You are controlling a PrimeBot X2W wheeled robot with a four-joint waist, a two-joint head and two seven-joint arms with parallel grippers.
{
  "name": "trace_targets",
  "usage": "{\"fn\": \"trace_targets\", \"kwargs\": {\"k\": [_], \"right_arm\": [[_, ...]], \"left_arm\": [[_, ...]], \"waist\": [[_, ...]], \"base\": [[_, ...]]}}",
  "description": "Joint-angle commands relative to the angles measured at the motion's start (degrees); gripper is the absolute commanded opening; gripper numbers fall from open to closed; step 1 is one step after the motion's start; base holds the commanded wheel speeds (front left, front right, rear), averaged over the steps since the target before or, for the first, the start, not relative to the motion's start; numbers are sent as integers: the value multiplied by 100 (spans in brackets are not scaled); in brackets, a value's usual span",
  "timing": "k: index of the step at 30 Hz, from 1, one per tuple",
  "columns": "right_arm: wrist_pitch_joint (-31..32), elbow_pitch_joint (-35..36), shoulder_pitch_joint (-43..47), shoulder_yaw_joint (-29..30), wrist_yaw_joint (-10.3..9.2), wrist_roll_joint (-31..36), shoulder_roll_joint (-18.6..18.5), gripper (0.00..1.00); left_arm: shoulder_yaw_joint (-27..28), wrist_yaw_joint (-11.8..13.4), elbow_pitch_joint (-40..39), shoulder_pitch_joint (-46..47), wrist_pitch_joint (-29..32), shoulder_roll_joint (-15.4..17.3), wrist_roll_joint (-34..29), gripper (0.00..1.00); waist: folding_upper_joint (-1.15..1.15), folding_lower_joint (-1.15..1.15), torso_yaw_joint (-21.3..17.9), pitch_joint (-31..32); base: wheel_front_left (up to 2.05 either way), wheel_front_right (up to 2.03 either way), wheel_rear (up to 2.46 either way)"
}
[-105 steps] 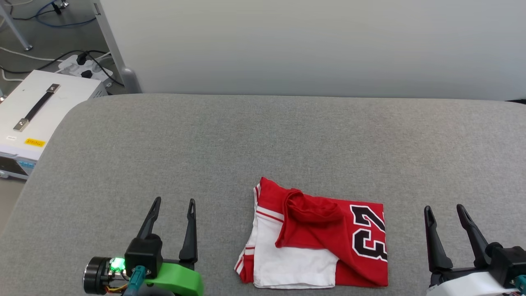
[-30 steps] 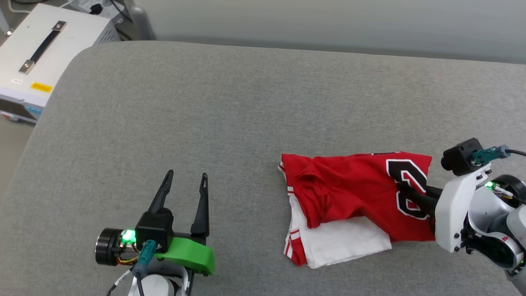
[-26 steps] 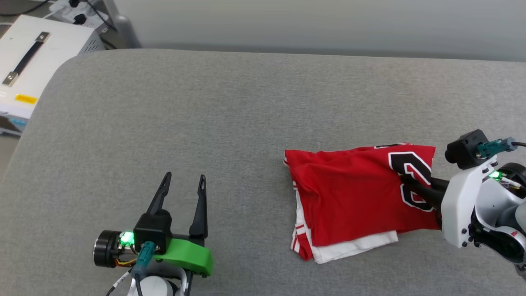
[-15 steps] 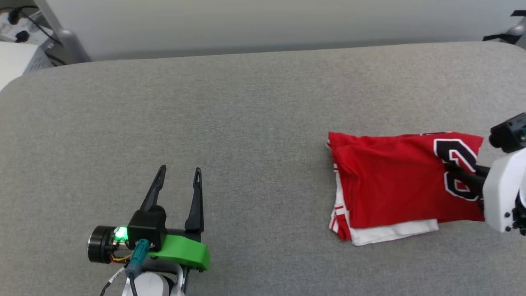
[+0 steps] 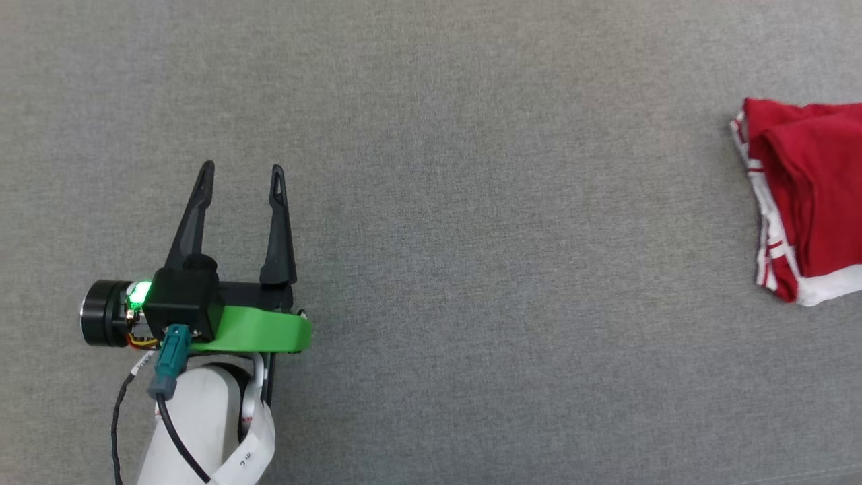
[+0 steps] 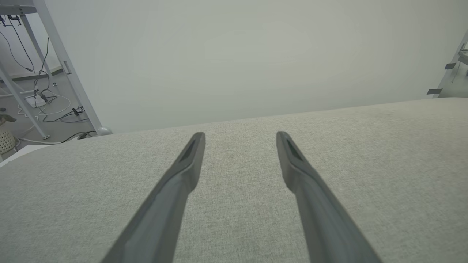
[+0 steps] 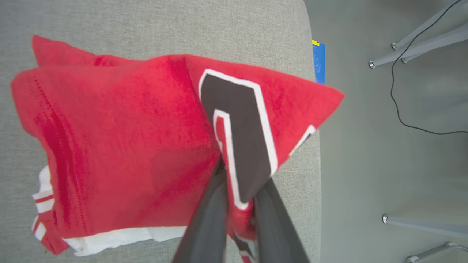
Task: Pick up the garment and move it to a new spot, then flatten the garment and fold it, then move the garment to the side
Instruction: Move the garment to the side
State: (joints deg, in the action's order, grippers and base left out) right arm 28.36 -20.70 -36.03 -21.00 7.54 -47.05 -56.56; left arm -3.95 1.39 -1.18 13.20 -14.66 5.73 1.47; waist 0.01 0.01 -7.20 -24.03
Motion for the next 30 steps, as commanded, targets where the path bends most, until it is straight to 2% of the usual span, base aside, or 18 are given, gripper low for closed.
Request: {"fn": "trace_targets", "kwargs": {"k": [1, 11, 19, 20, 21, 22, 28, 29, 30], "right_arm": [[-73, -157, -188, 73, -5, 63, -45, 0], [-319, -1571, -832, 566, -5, 328, -68, 0], [-593, -1979, -1059, 563, -5, 513, 40, 2], [-615, -2029, -1080, 566, -5, 522, 63, 22], [-658, -2097, -1103, 567, -5, 562, 83, 95], [-688, -2143, -1115, 544, -5, 619, 98, 100], [-1056, -2108, -1186, 334, -5, 924, 196, 100], [-1198, -2056, -1205, 304, -5, 1001, 193, 100], [-1729, -1896, -1248, 314, -5, 1132, 275, 100]], "left_arm": [[23, 51, -71, 141, -34, 41, -54, 100], [83, 96, -302, 342, -34, 122, -90, 100], [132, 121, -313, 303, -34, 146, -57, 100], [129, 123, -305, 295, -34, 143, -56, 100], [123, 125, -295, 283, -34, 137, -54, 100], [125, 130, -286, 269, -34, 133, -51, 100], [142, 145, -163, 58, -34, 99, -8, 100], [142, 143, -139, 13, -34, 91, 1, 100], [145, 149, -80, -135, -34, 64, 18, 100]], "waist": [[-1, -1, -27, -635], [-1, -1, 26, -1021], [-1, -1, 40, -932], [-1, -1, 45, -896], [-1, -1, 56, -844], [-1, -1, 59, -793], [-1, -1, 88, -318], [-1, -1, 105, -223], [-1, -1, 142, 47]], "base": [[0, 0, 0], [0, 0, 0], [0, 0, 0], [0, 0, 0], [0, 0, 0], [0, 0, 0], [0, 0, 0], [0, 0, 0], [0, 0, 0]]}}
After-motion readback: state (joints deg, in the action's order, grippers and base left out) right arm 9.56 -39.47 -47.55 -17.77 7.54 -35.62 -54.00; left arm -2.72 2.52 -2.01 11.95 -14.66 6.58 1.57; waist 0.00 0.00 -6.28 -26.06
